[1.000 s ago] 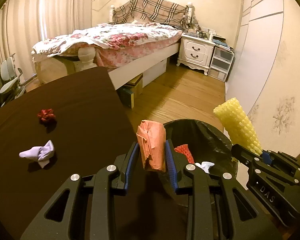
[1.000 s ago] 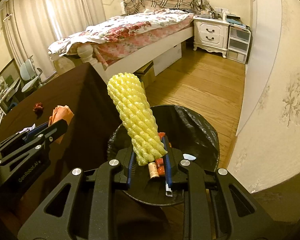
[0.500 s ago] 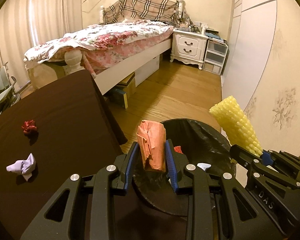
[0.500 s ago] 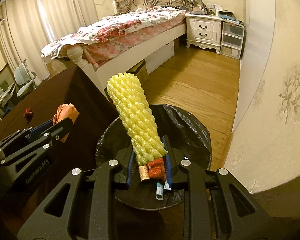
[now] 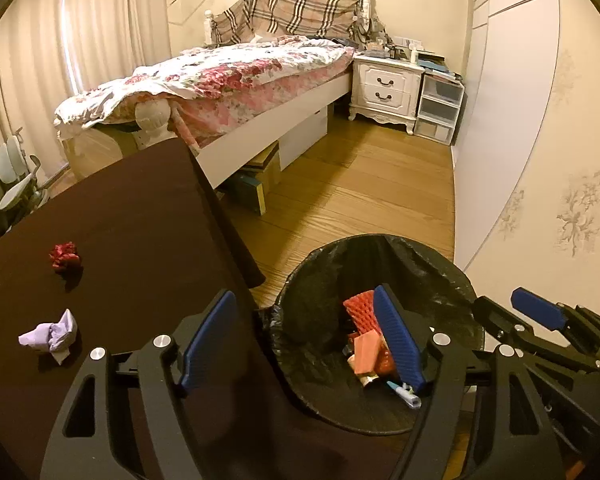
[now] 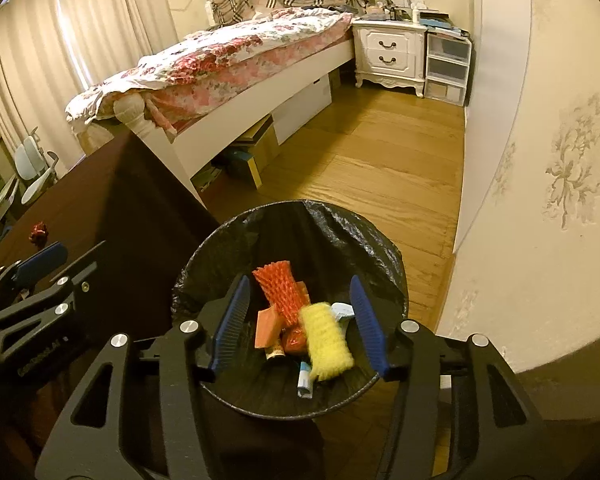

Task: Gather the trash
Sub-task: 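Open both tools to drop the bag and sleeve into the bin, then move both open tools back over the cloth and ribbon on the table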

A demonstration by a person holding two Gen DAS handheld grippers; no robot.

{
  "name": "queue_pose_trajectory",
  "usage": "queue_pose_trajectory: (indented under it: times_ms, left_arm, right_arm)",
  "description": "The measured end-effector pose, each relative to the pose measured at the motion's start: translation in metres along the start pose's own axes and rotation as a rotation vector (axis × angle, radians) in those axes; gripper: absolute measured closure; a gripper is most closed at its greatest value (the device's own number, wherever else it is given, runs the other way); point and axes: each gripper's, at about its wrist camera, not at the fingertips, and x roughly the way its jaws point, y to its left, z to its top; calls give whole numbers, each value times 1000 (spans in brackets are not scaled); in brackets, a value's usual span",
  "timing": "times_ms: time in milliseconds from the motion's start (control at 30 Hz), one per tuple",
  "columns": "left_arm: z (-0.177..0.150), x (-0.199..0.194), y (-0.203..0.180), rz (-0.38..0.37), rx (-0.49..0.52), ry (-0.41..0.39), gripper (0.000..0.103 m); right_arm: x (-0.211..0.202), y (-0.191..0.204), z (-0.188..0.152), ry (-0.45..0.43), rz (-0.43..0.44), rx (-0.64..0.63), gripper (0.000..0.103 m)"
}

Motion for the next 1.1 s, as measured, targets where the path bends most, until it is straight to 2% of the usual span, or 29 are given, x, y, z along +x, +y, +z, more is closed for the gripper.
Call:
queue_pose_trajectory:
  times_ms: [367,800,1100]
  left_arm:
    - [-8,-16,25,80,-30,-20,28]
    - [-27,-28,106,255,-185,-7,27]
    - [-36,-24,140,292,-252,27,27]
  right_arm:
    - [-4,40,-3,3,45,-41,43]
    - [2,115,-9,37,147,-160,42]
    - [6,128,-10,54,170,-211,41]
